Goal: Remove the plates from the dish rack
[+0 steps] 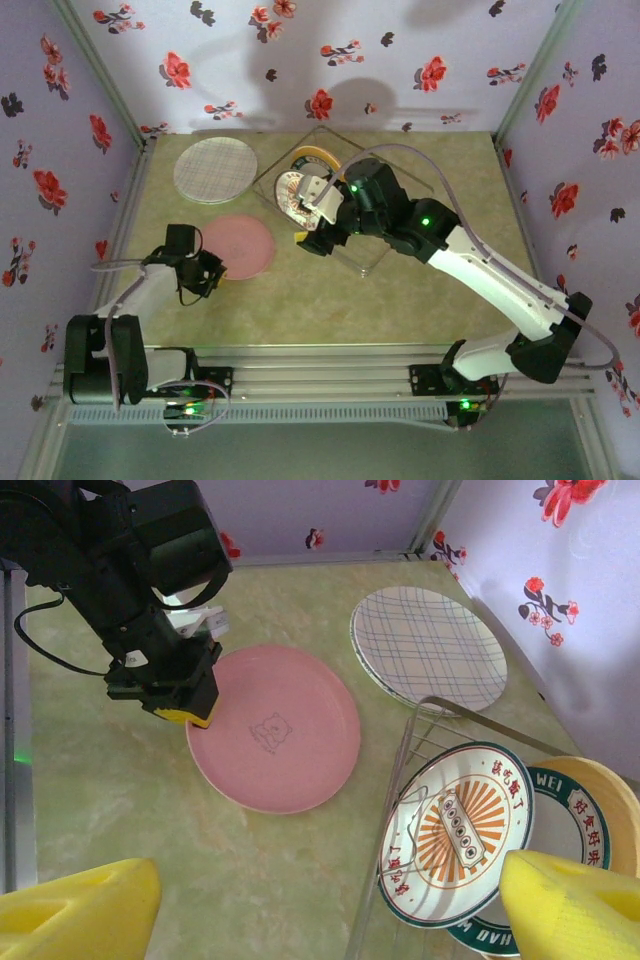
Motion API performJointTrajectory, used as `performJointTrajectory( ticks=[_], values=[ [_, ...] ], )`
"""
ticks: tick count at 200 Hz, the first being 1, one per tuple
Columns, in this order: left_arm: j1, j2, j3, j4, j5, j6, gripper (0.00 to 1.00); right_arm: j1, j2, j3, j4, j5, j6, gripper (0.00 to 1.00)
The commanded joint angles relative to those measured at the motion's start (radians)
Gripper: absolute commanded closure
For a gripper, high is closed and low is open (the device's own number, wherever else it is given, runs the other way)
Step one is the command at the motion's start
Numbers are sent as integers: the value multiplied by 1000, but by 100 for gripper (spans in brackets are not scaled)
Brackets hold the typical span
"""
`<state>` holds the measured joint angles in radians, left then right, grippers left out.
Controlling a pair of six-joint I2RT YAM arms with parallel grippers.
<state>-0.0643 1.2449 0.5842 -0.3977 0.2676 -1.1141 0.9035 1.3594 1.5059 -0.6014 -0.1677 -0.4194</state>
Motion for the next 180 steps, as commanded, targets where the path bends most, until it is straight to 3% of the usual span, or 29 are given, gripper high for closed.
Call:
performJointTrajectory(
  ticks=[1, 48, 101, 180],
  values=[
    [9, 21, -7, 48, 43, 34, 97, 10, 10, 35, -1, 14, -2, 11],
    [10, 75, 17, 46, 61, 63, 90, 12, 16, 36, 2, 20, 3, 11],
    [9, 77, 65, -15, 62, 106, 63, 15, 15, 34, 5, 54, 2, 11],
    [4, 28, 143, -130, 32, 136, 42, 16, 41, 65, 27, 194, -20, 10]
  ],
)
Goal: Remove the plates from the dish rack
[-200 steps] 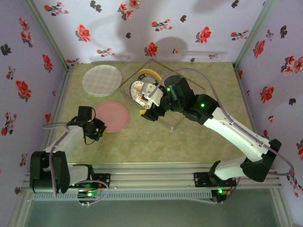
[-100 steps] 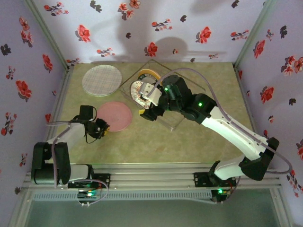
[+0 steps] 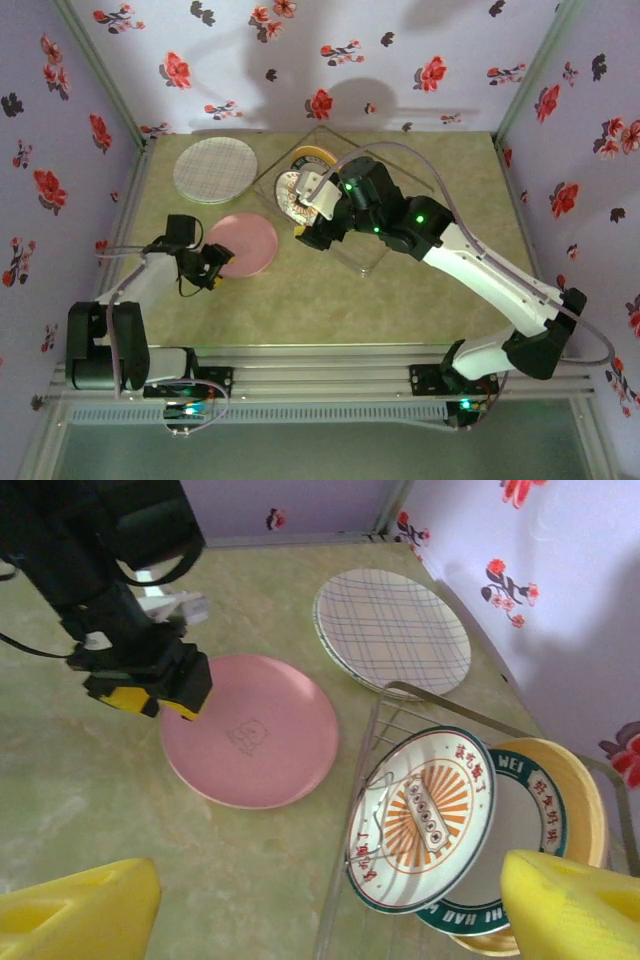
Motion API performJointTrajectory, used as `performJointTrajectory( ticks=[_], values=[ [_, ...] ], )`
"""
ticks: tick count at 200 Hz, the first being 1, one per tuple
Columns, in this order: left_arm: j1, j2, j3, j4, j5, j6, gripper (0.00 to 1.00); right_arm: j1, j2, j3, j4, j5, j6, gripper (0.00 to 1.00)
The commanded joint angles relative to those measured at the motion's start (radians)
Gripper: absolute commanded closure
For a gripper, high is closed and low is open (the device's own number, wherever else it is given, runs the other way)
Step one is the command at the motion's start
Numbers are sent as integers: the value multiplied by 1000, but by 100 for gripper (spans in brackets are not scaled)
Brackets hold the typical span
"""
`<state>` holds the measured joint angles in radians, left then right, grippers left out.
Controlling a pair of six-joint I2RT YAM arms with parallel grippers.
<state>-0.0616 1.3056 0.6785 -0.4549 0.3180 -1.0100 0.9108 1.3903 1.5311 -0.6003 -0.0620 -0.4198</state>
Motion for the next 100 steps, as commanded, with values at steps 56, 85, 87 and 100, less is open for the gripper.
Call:
performJointTrajectory(
  ticks=[56, 85, 87, 100],
  values=[
    [-19, -101, 147, -202, -83, 50, 30, -43, 74, 146, -12, 247, 15, 6],
    [-38, -178, 220, -292, -154, 54, 28, -129, 143, 234, -77, 272, 94, 6],
    [-39, -183, 226, -297, -160, 55, 28, -133, 147, 239, -79, 273, 95, 6],
    [-51, -220, 271, -333, -201, 63, 28, -174, 195, 293, -133, 264, 135, 6]
  ],
)
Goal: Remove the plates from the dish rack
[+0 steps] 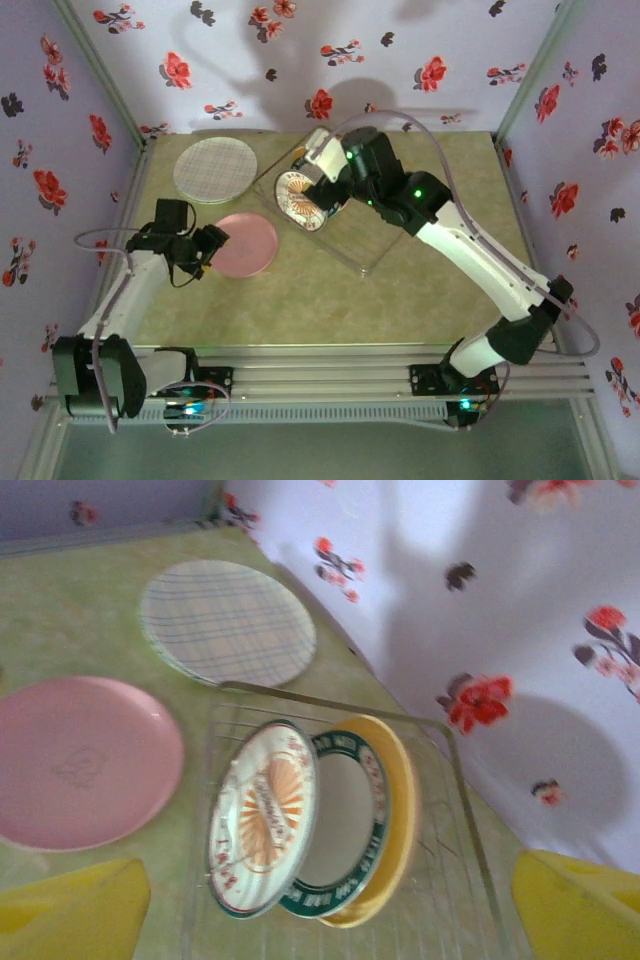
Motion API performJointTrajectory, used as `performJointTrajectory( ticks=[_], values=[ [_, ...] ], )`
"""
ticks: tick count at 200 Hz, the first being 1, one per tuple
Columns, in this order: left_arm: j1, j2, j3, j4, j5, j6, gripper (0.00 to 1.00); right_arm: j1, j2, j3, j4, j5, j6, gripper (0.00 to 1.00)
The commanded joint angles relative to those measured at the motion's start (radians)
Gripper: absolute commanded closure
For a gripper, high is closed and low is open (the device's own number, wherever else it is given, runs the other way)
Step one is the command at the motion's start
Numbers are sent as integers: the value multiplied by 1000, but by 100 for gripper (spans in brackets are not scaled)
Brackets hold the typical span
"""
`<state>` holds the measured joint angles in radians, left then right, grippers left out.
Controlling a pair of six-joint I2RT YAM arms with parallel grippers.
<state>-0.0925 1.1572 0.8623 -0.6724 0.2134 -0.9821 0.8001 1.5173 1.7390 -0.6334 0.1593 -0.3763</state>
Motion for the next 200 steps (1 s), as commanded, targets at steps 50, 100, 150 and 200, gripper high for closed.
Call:
performJointTrajectory(
  ticks=[50, 100, 150, 200],
  values=[
    [-60, -152, 273, -110, -156, 90, 27, -189, 232, 218, -187, -62, 201, 8],
    [-144, -164, 388, 77, -123, 141, 27, -209, 383, 304, -193, -23, 191, 13],
    [-209, -136, 430, 128, -118, 136, 27, -224, 515, 404, -203, -7, 191, 25],
    [-236, -132, 443, 157, -118, 135, 27, -226, 598, 464, -209, 44, 191, 29]
  ],
)
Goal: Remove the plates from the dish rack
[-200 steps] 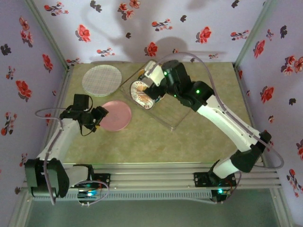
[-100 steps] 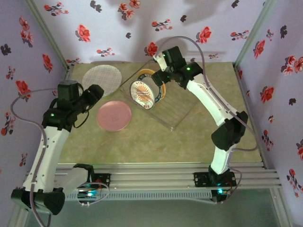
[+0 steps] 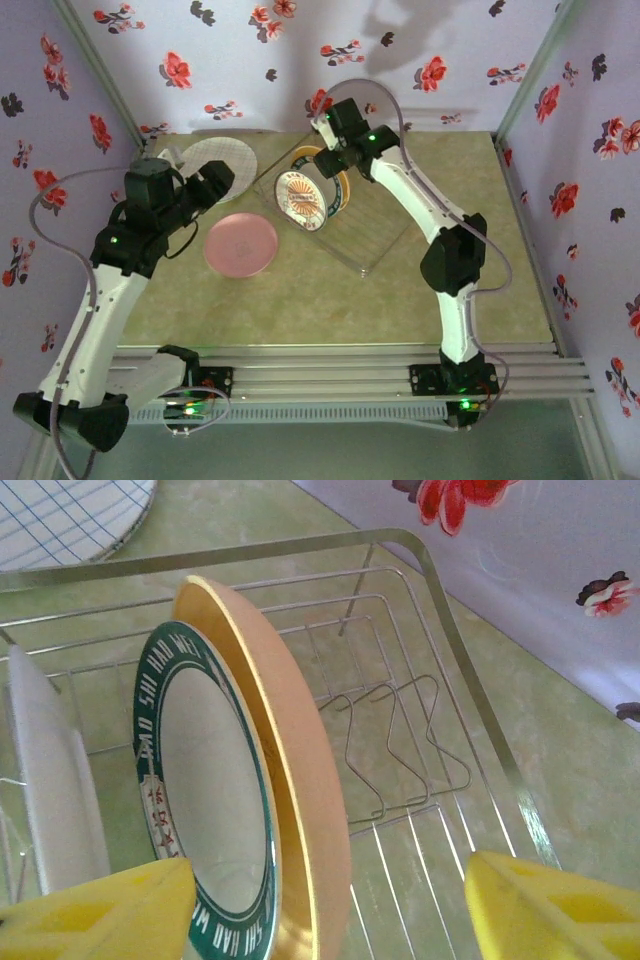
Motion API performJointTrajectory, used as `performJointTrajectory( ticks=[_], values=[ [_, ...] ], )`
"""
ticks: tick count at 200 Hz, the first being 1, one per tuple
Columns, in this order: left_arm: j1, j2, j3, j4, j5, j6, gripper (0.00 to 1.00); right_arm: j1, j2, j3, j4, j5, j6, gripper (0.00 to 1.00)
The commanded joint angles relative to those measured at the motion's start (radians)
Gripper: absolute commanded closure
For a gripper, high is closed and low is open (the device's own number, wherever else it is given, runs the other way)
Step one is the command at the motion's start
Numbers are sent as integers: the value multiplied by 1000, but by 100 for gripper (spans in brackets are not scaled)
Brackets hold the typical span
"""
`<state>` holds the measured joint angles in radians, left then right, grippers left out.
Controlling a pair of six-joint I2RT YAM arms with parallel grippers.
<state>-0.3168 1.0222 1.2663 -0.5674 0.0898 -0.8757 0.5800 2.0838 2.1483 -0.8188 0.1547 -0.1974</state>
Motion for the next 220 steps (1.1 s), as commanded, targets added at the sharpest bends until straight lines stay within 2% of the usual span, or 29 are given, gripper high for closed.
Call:
performJointTrajectory(
  ticks=[1, 167, 220],
  values=[
    [-12, 3, 38, 52, 5, 28, 27, -6, 33, 56, -23, 50, 12, 30],
    [-30, 17, 28, 93, 11, 19, 27, -6, 146, 132, -24, 162, -26, 49],
    [-31, 16, 27, 97, 11, 19, 27, 7, 172, 154, -19, 174, -36, 61]
  ],
)
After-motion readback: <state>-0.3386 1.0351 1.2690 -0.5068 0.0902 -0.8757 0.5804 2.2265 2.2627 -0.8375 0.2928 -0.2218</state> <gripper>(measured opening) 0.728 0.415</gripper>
